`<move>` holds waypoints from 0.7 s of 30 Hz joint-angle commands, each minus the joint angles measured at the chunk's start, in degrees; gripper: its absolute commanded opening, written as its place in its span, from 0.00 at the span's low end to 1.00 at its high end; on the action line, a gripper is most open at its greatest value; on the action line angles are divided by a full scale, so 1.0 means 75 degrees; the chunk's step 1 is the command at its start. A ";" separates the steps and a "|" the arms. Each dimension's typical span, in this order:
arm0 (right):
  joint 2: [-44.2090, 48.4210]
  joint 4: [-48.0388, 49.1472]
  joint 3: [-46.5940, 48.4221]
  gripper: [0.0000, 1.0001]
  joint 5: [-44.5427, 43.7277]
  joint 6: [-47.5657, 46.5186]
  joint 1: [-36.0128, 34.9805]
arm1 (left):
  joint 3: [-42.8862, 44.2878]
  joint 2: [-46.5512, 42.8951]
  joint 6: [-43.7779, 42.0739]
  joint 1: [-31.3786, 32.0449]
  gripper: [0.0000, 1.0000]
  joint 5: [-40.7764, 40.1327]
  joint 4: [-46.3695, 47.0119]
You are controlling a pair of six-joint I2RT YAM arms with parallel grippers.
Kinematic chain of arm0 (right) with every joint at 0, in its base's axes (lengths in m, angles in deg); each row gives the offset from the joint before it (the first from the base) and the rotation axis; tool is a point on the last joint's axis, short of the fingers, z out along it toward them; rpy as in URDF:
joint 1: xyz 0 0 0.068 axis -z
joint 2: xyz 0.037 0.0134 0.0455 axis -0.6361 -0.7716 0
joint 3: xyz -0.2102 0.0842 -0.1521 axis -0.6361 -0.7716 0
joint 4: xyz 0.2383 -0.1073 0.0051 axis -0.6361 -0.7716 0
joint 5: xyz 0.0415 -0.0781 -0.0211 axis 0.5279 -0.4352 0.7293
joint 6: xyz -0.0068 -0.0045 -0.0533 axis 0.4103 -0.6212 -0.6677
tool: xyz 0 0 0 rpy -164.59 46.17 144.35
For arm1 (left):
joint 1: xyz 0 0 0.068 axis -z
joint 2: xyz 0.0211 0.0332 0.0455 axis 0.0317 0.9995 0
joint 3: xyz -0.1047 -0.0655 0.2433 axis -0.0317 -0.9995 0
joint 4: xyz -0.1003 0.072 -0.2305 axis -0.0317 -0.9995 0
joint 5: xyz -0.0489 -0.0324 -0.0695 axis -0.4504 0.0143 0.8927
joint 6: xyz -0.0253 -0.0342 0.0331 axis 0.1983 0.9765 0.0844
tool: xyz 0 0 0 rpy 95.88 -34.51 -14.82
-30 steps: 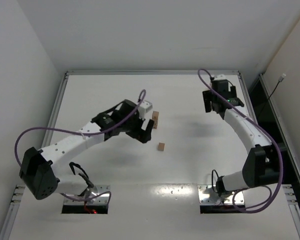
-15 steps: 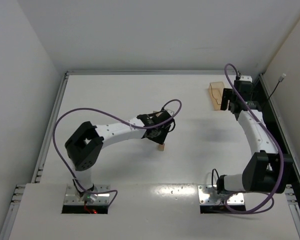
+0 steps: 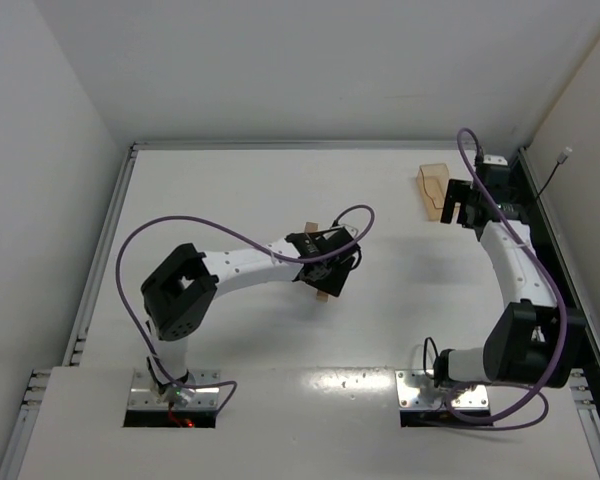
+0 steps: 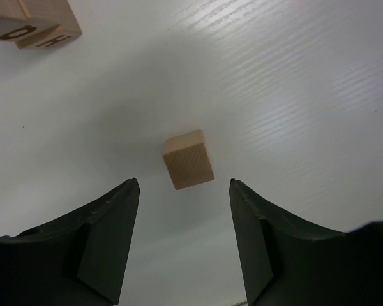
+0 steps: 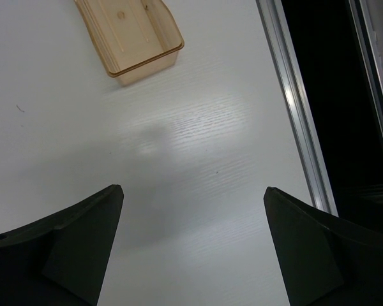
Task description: Build the wood block tower
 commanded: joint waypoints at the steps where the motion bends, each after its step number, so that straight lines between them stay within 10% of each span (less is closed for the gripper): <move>1: 0.0365 0.0144 0.0095 0.89 0.0207 0.0146 0.0043 | 0.0224 0.0100 -0.0002 0.0124 0.56 0.0190 0.0137; 21: 0.0471 0.0214 0.0094 0.89 0.0500 0.0146 0.0113 | 0.0529 0.0780 -0.0072 0.0124 0.47 0.0636 0.0056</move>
